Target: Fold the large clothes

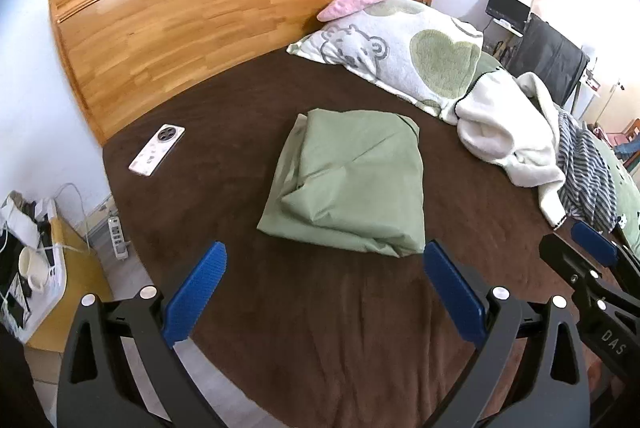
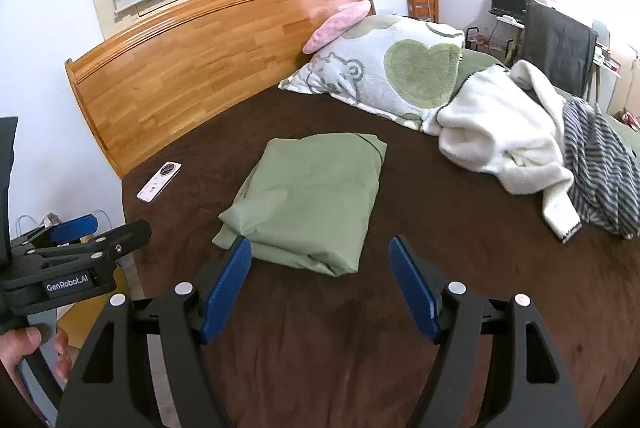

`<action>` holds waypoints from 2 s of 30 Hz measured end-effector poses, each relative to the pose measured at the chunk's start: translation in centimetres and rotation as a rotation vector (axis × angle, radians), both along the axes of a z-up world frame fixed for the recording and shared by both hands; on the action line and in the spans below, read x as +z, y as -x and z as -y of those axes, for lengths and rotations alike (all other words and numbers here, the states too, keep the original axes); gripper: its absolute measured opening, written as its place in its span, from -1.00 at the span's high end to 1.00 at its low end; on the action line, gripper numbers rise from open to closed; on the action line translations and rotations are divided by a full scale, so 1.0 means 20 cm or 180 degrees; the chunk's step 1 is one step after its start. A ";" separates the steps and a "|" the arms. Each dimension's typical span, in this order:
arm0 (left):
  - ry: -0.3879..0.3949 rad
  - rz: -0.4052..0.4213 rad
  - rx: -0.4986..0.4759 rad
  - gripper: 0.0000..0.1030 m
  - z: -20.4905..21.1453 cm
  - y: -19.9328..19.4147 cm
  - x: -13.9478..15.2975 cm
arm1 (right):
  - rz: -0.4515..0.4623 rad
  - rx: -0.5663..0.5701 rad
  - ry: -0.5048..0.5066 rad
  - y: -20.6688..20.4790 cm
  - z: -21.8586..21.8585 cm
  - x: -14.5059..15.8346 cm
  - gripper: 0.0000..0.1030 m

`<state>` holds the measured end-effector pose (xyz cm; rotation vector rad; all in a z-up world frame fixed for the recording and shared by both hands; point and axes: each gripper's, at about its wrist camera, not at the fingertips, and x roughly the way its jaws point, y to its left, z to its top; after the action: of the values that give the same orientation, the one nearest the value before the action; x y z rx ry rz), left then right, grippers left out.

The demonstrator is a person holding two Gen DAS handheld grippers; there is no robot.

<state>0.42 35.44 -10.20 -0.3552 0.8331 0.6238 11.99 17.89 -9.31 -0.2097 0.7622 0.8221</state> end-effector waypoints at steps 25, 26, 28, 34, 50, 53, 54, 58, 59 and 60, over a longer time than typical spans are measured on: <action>-0.0201 0.0050 -0.0132 -0.87 0.07 0.09 0.13 | 0.0099 -0.0133 -0.0086 0.15 0.04 0.12 -0.39; -0.0203 0.0045 -0.0139 -0.87 0.07 0.09 0.13 | 0.0106 -0.0137 -0.0064 0.16 0.04 0.12 -0.39; -0.0176 0.0031 -0.0153 -0.87 0.08 0.09 0.13 | 0.0099 -0.0139 -0.0024 0.17 0.06 0.13 -0.39; -0.0079 -0.0023 -0.0176 -0.87 0.13 0.12 0.14 | 0.0057 -0.0127 0.0067 0.21 0.11 0.17 -0.39; -0.0136 -0.0011 -0.0183 -0.87 0.18 0.10 0.17 | 0.0005 -0.0138 0.0017 0.19 0.13 0.21 -0.39; -0.0108 0.0017 -0.0186 -0.87 0.18 0.09 0.18 | -0.0012 -0.0170 -0.0006 0.18 0.14 0.22 -0.39; -0.0107 0.0011 -0.0190 -0.87 0.18 0.08 0.18 | -0.0009 -0.0166 -0.0008 0.18 0.14 0.22 -0.39; -0.0111 0.0013 -0.0177 -0.87 0.18 0.07 0.18 | -0.0013 -0.0152 0.0009 0.18 0.13 0.22 -0.39; -0.0100 0.0012 -0.0179 -0.87 0.18 0.07 0.18 | -0.0013 -0.0151 0.0009 0.17 0.13 0.22 -0.39; -0.0101 0.0008 -0.0178 -0.87 0.18 0.07 0.18 | -0.0013 -0.0153 0.0006 0.17 0.13 0.22 -0.39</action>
<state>-0.96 31.89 -6.68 -0.3028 0.8272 0.5837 8.52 15.27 -4.94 -0.1908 0.7691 0.7764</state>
